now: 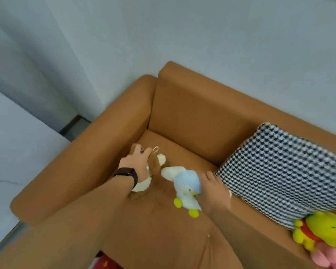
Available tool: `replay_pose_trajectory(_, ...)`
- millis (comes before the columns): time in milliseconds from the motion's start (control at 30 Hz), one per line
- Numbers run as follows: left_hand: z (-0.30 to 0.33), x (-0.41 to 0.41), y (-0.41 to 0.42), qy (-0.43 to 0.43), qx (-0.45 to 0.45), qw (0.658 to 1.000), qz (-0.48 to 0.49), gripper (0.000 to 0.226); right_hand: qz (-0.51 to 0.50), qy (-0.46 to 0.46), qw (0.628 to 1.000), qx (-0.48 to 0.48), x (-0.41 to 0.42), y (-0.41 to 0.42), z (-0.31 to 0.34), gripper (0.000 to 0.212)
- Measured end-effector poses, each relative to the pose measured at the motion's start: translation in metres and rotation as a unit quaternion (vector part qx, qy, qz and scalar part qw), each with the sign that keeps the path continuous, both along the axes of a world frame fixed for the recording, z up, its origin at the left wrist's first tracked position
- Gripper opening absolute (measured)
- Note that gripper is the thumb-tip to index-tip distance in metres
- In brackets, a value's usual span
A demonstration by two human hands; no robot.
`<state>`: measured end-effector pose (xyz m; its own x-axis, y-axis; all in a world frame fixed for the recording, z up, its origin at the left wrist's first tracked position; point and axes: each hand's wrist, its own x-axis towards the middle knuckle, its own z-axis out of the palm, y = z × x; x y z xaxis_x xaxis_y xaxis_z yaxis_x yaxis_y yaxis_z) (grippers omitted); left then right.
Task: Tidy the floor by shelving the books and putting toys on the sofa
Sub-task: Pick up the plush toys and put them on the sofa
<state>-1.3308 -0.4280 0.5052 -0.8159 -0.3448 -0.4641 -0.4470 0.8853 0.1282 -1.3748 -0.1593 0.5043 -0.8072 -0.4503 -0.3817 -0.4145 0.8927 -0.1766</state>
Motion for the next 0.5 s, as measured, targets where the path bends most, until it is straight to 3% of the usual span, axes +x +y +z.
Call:
replay_pose_trajectory(100, -0.059, -0.084, -0.023, 0.045, -0.037, 0.997, -0.054, 0.075, 0.017, 0.043, 0.999, -0.002, -0.071, -0.038, -0.059, 0.066)
replay_pose_trajectory(233, -0.125, -0.154, -0.029, 0.124, 0.031, 0.991, -0.026, 0.069, 0.015, 0.102, 0.995, 0.001, -0.142, -0.069, -0.126, 0.069)
replay_pose_trajectory(400, -0.171, -0.187, -0.031, 0.188, 0.047, 0.981, -0.024, 0.069, -0.034, 0.158, 0.987, 0.004, -0.153, -0.067, -0.201, 0.069)
replay_pose_trajectory(500, -0.175, -0.182, -0.028, 0.199, 0.028, 0.979, -0.035, 0.089, -0.060, 0.161, 0.985, 0.000, -0.150, -0.062, -0.213, 0.070)
